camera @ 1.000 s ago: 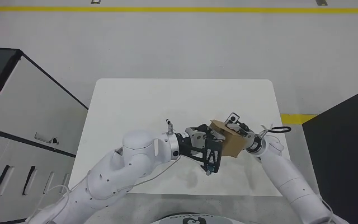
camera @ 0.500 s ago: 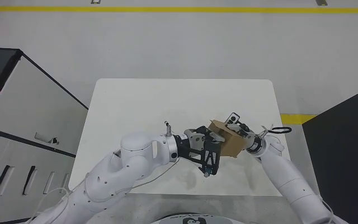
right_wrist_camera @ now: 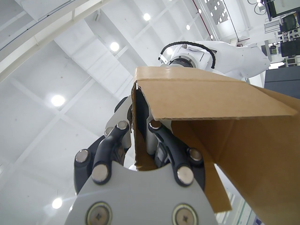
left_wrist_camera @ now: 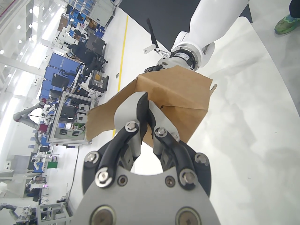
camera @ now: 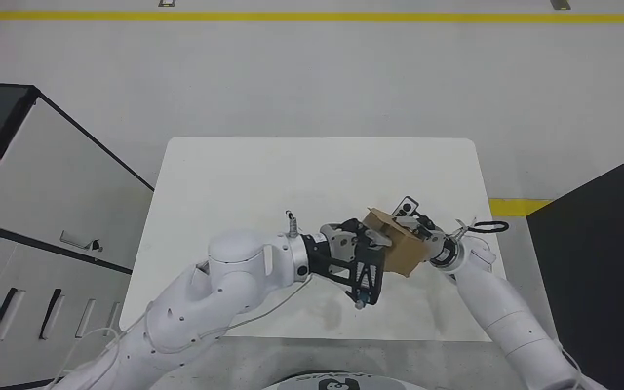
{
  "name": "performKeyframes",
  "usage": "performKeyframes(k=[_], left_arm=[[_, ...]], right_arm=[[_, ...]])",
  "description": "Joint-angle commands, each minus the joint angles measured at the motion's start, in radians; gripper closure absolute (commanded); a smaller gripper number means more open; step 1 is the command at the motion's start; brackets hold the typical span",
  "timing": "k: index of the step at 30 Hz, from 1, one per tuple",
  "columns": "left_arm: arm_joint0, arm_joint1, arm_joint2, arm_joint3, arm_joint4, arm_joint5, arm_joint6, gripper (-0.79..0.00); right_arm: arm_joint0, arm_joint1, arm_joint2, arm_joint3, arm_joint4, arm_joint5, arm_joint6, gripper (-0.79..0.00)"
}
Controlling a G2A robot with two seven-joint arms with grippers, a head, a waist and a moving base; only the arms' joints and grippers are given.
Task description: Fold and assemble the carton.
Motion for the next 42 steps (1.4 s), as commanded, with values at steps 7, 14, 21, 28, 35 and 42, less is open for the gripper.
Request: performKeyframes(k=[7,14,21,28,35,42], left_arm=[[-0.01,-0.003,-0.004,0.003,-0.001,0.004,-0.002,0.0],[-0.008,-0.005,0.01,0.018,-0.003,0.002,0.006,0.0],[-0.009,-0.005,-0.012,0.01,-0.011,0.014,0.0,0.0],[0.019,0.003,-0.053,-0.018,-0.012,0.011,-0.009,0.0],[0.047,0.013,-0.112,-0.049,-0.001,0.022,-0.018,0.0],[0.068,0.025,-0.19,-0.11,0.019,0.012,-0.031,0.0]], right_arm=[[0.0,-0.001,0.002,0.004,0.0,-0.001,0.0,0.0],[0.001,-0.003,0.0,0.008,-0.001,-0.003,0.0,0.0],[0.001,-0.003,0.006,0.018,-0.002,-0.01,0.0,0.0],[-0.001,-0.002,0.014,0.028,-0.007,-0.019,0.0,0.0],[0.002,-0.003,0.02,0.041,-0.018,-0.045,0.0,0.0],[0.006,-0.004,0.029,0.048,-0.054,-0.083,-0.013,0.0]])
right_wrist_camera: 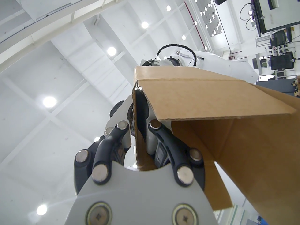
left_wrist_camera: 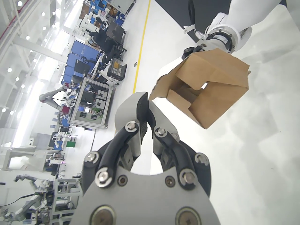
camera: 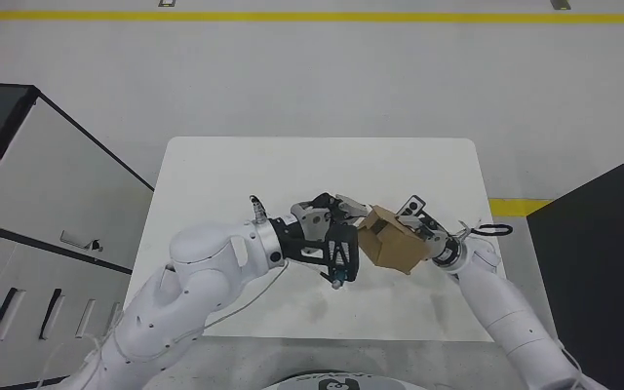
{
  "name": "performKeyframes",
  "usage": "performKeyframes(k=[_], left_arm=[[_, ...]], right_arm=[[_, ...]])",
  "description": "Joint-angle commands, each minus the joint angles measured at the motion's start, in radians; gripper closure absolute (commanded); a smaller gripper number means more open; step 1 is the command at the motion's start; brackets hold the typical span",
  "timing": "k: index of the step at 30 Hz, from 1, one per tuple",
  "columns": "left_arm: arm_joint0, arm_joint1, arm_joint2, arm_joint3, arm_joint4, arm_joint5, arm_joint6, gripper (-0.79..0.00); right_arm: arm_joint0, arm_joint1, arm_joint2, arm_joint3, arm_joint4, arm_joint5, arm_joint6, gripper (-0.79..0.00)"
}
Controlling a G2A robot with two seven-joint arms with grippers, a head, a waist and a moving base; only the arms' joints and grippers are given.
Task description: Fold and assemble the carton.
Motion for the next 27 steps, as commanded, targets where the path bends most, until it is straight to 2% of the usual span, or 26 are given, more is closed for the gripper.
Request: performKeyframes(k=[1,7,13,20,27], left_arm=[[-0.003,0.002,-0.009,-0.007,0.009,-0.015,-0.003,0.0],[-0.052,-0.003,0.054,0.004,0.049,-0.072,-0.006,0.0],[-0.097,-0.019,0.123,0.05,0.039,-0.074,-0.036,0.0],[-0.12,-0.03,0.148,0.082,0.003,-0.078,-0.088,0.0],[-0.111,-0.033,0.143,0.082,-0.038,-0.071,-0.099,0.0]], right_arm=[[0.002,0.002,0.002,-0.002,-0.032,-0.017,-0.012,0.0],[-0.001,0.007,0.015,-0.016,-0.12,-0.069,-0.057,0.0],[-0.014,0.012,0.034,-0.039,-0.167,-0.101,-0.076,0.0],[-0.031,0.012,0.059,-0.058,-0.114,-0.12,-0.051,0.0],[-0.036,0.005,0.066,-0.061,-0.038,-0.102,-0.022,0.0]])
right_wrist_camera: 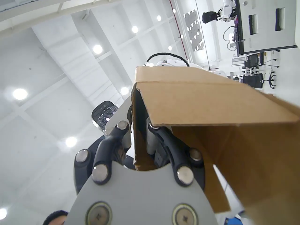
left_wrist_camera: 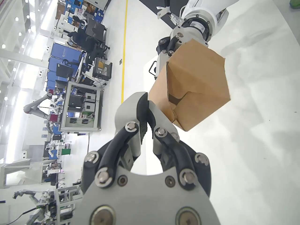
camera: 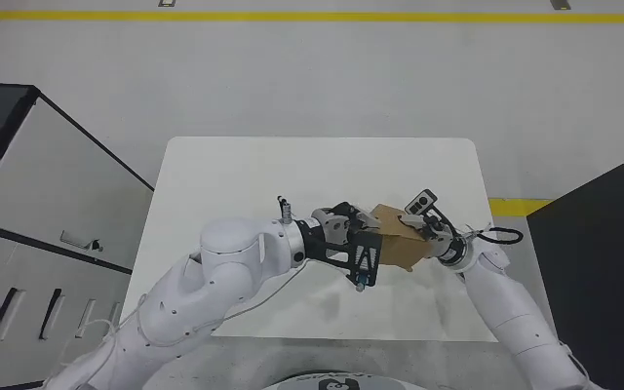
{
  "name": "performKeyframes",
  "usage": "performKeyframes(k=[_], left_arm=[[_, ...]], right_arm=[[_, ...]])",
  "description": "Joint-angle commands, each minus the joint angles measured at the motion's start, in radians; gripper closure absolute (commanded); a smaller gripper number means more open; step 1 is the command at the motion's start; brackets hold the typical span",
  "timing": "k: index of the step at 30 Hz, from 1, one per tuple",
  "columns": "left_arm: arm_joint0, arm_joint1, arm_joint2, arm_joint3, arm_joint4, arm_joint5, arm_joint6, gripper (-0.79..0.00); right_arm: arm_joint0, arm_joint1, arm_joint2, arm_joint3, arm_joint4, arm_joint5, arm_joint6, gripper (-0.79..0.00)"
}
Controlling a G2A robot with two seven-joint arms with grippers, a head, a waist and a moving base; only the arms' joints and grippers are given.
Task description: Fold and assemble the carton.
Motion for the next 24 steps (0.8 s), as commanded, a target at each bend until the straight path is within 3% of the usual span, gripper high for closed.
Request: performKeyframes(k=[1,24], left_arm=[[0.004,0.0,-0.002,-0.003,-0.007,0.0,0.002,0.0],[-0.004,-0.007,0.057,0.02,0.008,-0.038,0.025,0.0]], right_arm=[[0.0,-0.002,0.0,0.001,0.015,0.007,0.005,0.0],[-0.008,-0.006,0.014,-0.027,-0.018,-0.007,0.033,0.0]])
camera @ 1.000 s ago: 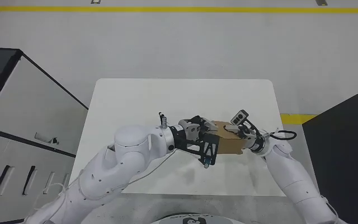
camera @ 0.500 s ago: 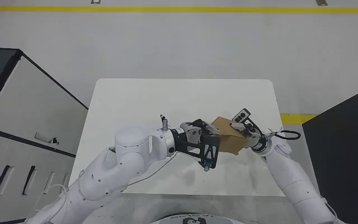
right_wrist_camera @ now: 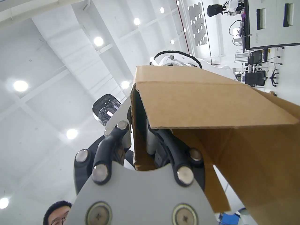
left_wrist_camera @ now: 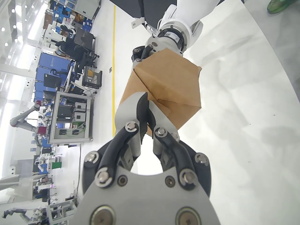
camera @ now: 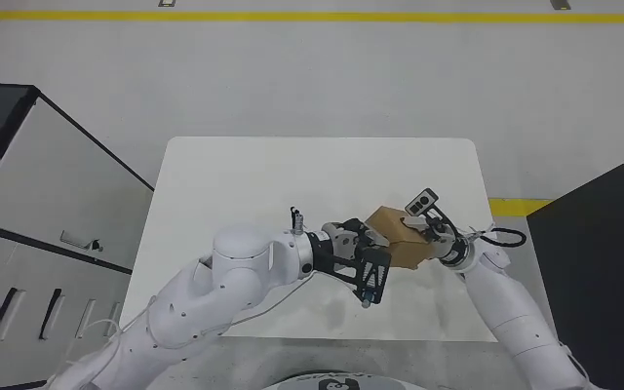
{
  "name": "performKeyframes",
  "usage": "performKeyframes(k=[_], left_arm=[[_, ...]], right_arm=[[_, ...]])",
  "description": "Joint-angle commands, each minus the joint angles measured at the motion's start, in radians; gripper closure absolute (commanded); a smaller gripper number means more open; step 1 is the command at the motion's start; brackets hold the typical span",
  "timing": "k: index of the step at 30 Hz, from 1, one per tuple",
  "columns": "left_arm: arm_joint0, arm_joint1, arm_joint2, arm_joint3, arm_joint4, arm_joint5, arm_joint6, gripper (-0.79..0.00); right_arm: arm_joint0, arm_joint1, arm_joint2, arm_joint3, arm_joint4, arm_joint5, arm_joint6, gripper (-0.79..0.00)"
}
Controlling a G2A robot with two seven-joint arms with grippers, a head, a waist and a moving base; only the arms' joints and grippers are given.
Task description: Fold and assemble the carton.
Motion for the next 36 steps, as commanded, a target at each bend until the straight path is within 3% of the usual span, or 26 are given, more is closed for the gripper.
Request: performKeyframes(k=[1,36], left_arm=[[0.0,0.0,0.001,0.002,-0.001,0.0,-0.001,0.0],[-0.012,-0.006,0.015,0.032,-0.007,-0.007,0.022,0.0]], right_arm=[[-0.001,0.0,-0.001,-0.006,-0.003,-0.001,0.0,0.0],[-0.003,0.003,-0.017,-0.027,-0.001,-0.002,0.0,0.0]])
